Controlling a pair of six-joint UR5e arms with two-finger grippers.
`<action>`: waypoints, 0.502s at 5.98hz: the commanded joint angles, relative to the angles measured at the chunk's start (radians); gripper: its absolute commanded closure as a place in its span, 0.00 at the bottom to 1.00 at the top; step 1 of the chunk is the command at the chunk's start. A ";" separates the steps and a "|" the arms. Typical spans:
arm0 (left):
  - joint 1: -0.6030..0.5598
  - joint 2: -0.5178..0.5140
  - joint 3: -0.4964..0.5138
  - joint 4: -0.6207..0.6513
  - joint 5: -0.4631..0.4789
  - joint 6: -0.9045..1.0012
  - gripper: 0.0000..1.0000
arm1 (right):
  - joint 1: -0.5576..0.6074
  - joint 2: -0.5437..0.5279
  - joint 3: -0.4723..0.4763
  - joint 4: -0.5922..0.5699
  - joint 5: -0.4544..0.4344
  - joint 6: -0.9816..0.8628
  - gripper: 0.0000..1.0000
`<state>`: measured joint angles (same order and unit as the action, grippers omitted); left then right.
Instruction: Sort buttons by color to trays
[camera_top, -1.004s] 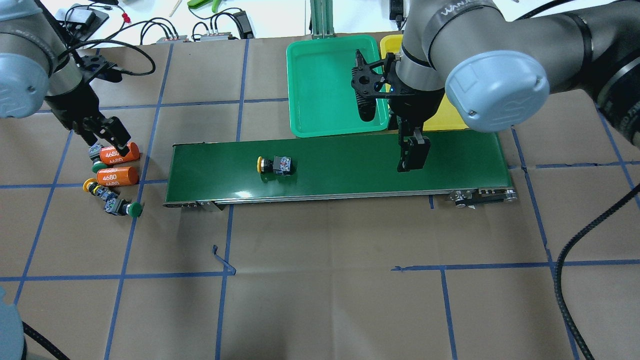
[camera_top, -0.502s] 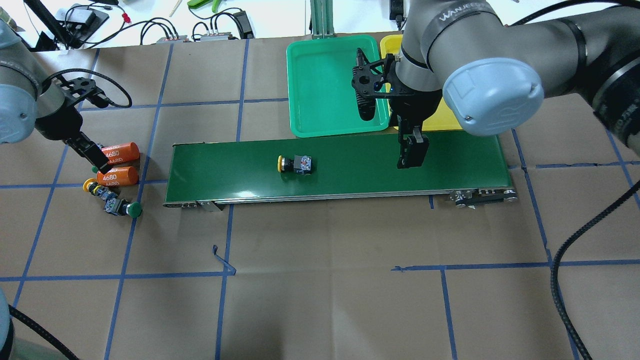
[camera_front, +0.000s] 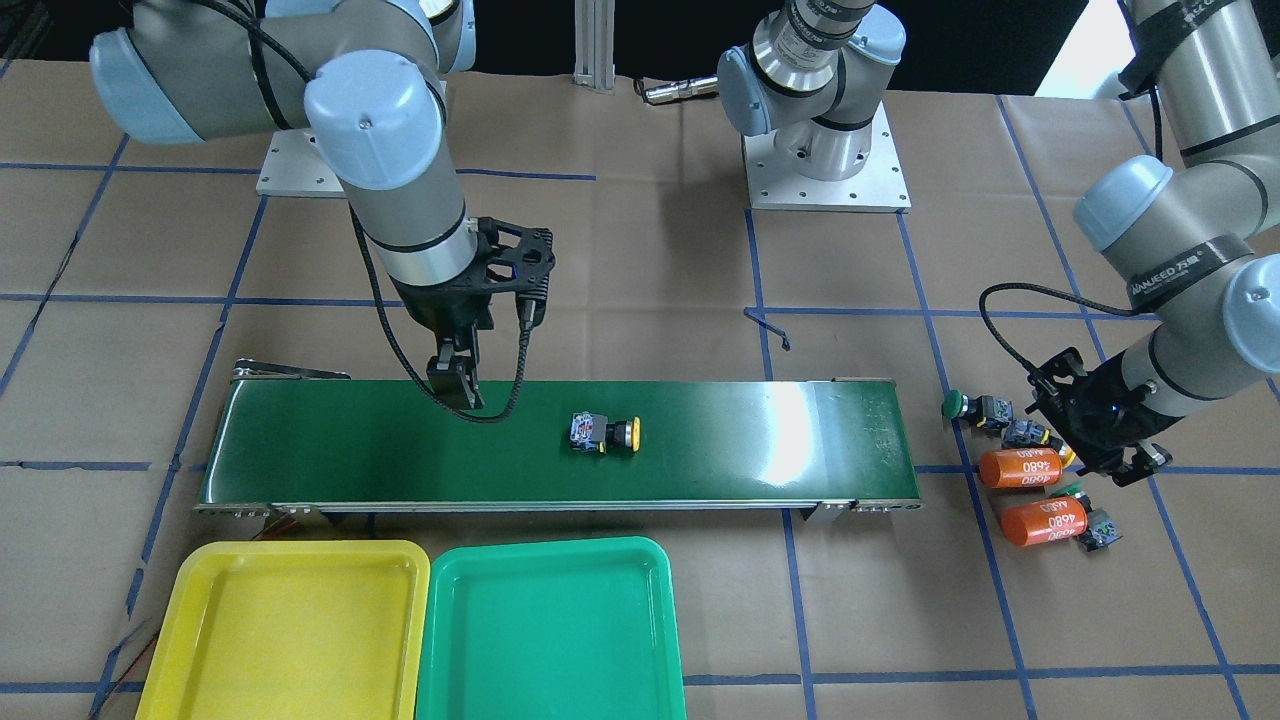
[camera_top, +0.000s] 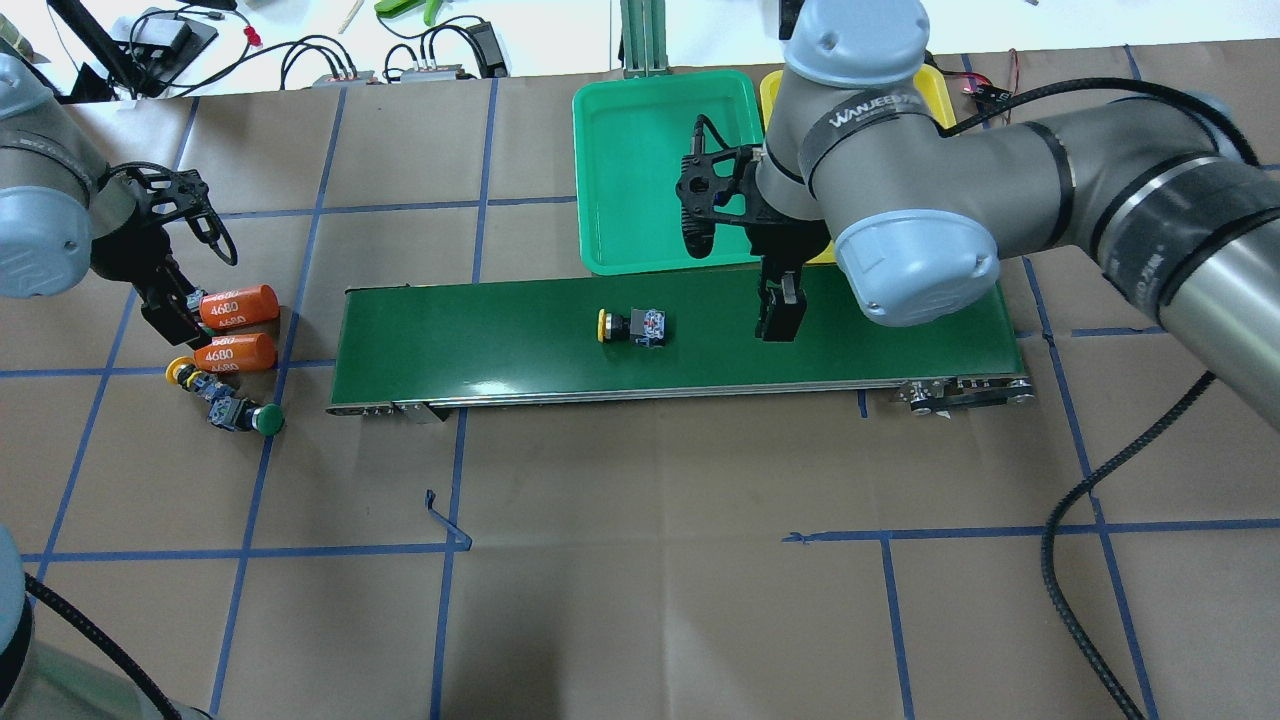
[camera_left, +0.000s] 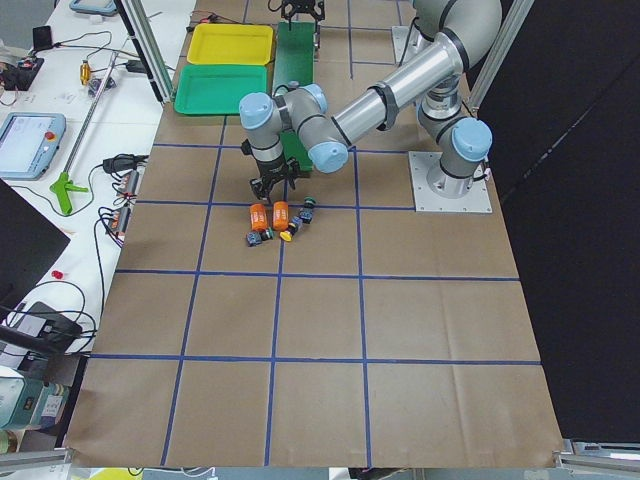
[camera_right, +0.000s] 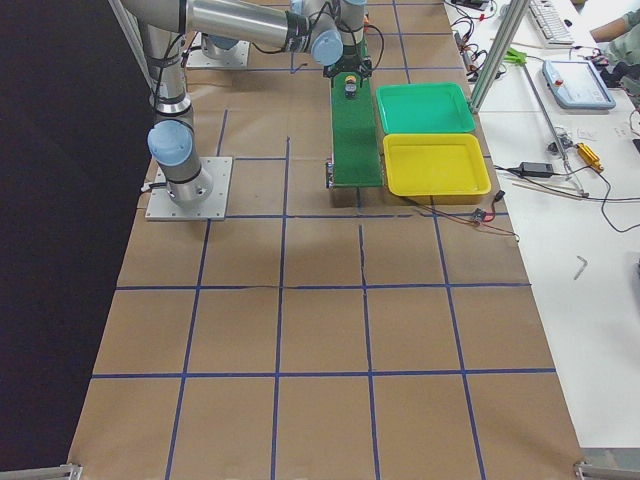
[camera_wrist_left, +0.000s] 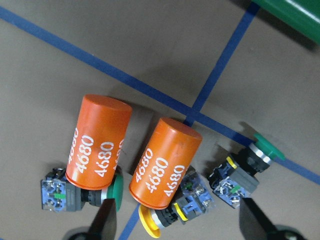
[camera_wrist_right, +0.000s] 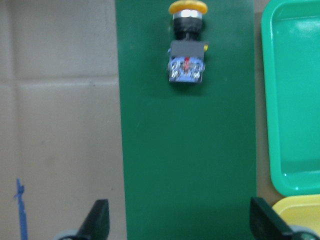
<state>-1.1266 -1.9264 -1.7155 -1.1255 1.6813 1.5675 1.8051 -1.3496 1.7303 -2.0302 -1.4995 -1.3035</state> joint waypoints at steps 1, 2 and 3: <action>-0.001 -0.055 -0.003 0.074 0.000 0.208 0.13 | 0.055 0.128 -0.014 -0.160 0.002 0.093 0.00; 0.001 -0.084 -0.010 0.101 0.000 0.268 0.13 | 0.071 0.163 -0.030 -0.162 0.002 0.098 0.00; 0.001 -0.094 -0.056 0.152 0.003 0.279 0.13 | 0.072 0.179 -0.018 -0.159 -0.005 0.089 0.00</action>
<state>-1.1263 -2.0050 -1.7388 -1.0167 1.6822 1.8172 1.8712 -1.1942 1.7085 -2.1854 -1.4997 -1.2141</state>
